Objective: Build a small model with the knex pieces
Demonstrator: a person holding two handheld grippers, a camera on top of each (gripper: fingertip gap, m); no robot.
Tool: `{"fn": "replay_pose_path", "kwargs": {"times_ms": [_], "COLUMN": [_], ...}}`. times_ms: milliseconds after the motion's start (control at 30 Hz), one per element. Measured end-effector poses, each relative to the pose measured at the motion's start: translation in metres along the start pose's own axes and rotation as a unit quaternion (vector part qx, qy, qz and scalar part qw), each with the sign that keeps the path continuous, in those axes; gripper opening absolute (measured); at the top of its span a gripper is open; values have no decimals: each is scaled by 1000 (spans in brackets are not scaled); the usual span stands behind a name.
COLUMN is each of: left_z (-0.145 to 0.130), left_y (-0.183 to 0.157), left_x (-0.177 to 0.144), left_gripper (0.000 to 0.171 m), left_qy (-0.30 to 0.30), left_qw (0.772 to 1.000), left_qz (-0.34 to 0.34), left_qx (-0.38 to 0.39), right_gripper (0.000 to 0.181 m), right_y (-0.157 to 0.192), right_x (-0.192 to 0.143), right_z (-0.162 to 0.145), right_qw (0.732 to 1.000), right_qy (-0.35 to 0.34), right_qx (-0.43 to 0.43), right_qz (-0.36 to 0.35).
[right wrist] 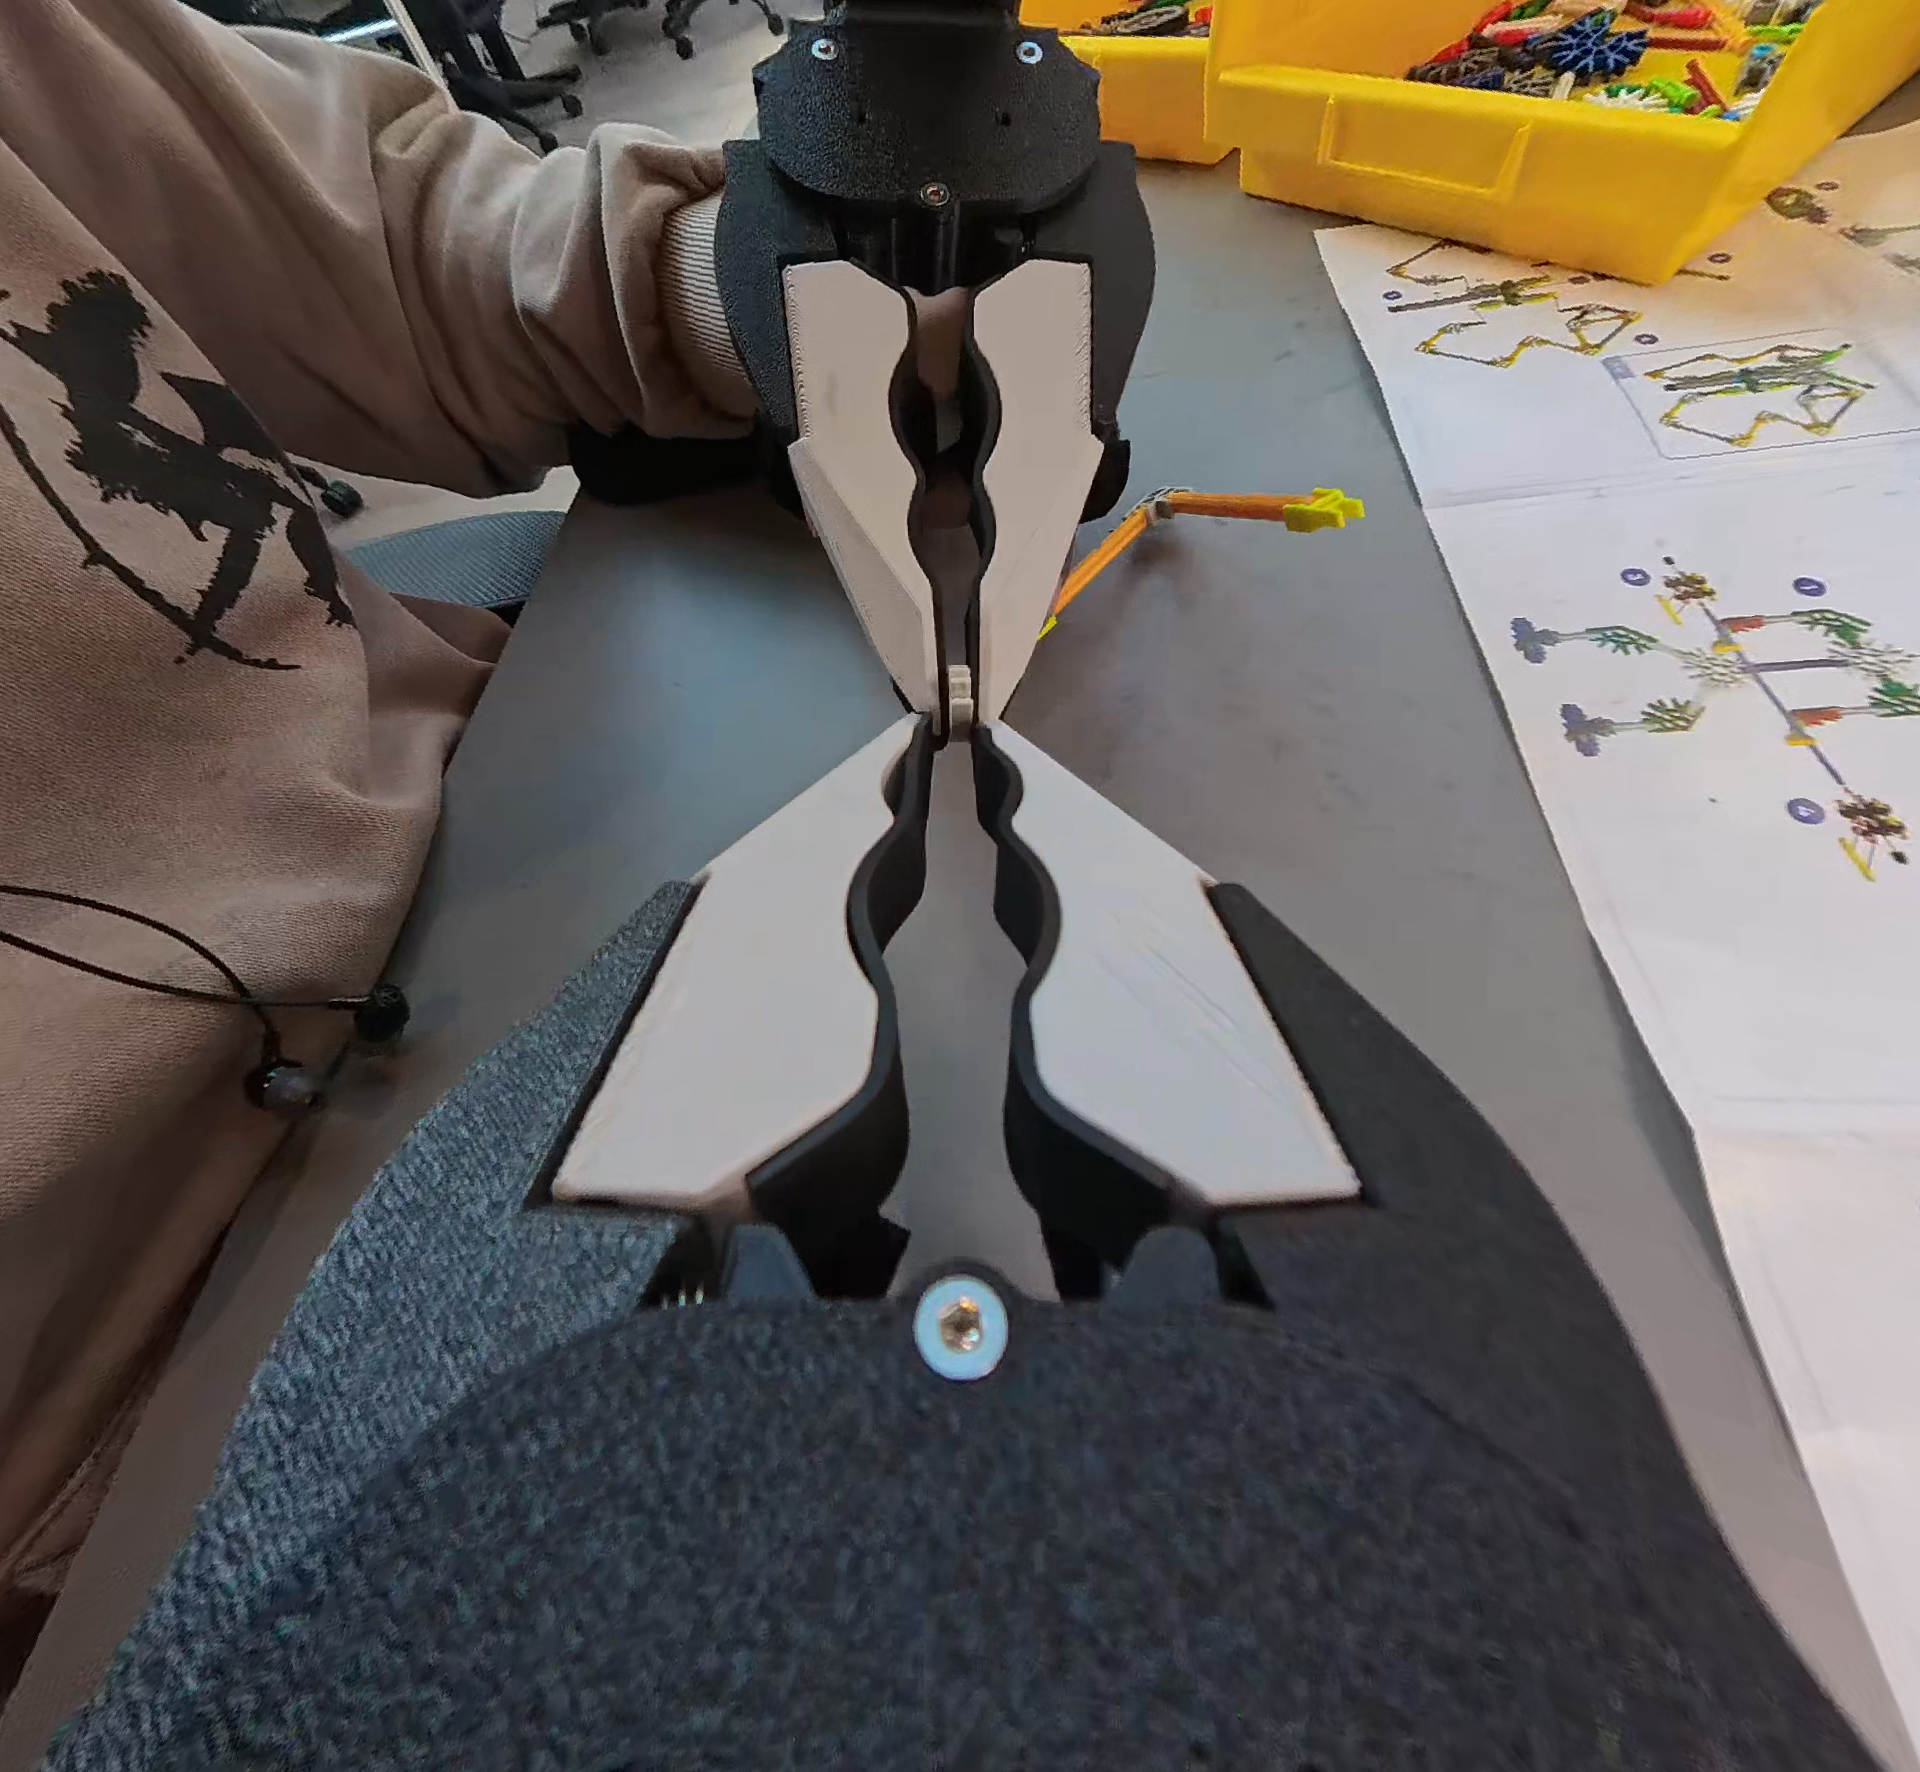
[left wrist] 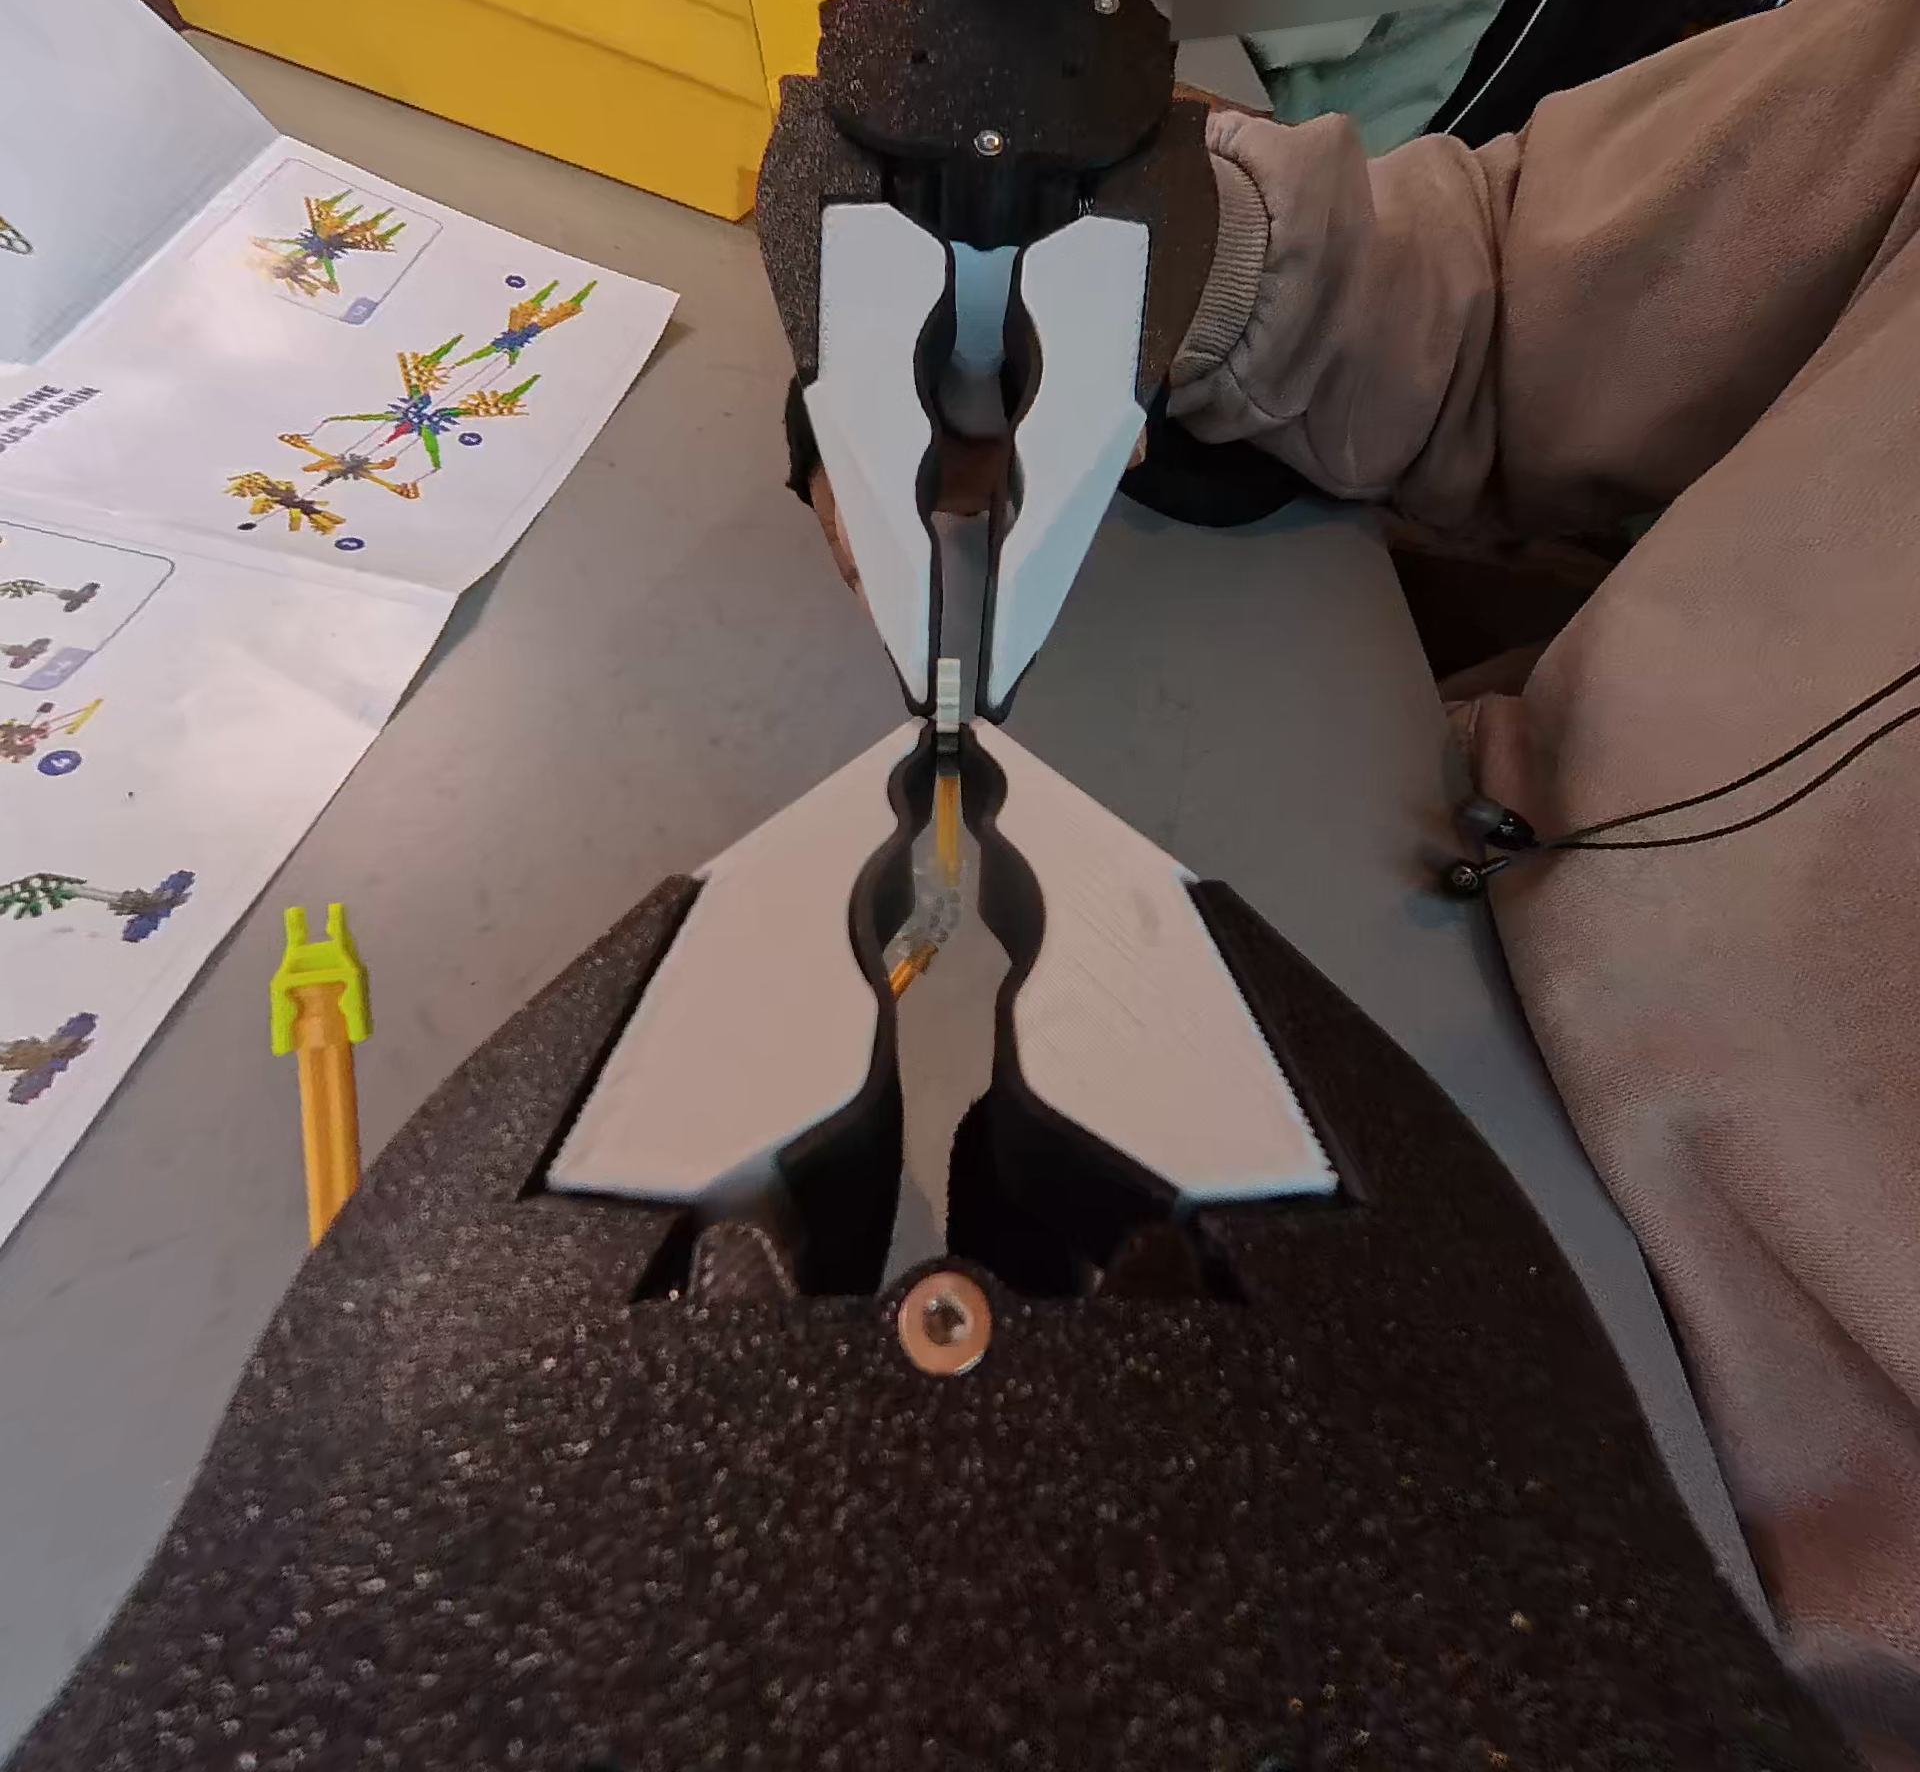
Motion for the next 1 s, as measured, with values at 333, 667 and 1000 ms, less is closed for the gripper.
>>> {"fn": "replay_pose_path", "kwargs": {"times_ms": [333, 667, 1000], "left_z": [2, -7, -8], "left_y": [-2, -11, -10], "left_x": [-7, 7, 8], "left_gripper": [25, 11, 5], "left_qy": [5, 39, 46], "left_qw": [999, 998, 998], "left_qz": [5, -42, -34], "left_qx": [31, 32, 28], "right_gripper": [2, 2, 3], "right_y": [-4, 5, 7], "right_x": [-13, -14, -7], "right_z": [-1, -2, -1], "right_qw": [999, 996, 999], "right_qy": [-20, -15, 2], "right_qx": [25, 14, -28], "right_qz": [40, 86, 44]}}
Point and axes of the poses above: each gripper's, where its closed fingertips meet, x out along the fingers, z out of its top, y = z × x across the jaws, the point moved 8 cm from there along -x, back along the fingers, and after that the axes turned 1 degree about -z, right-handed, at the moved point
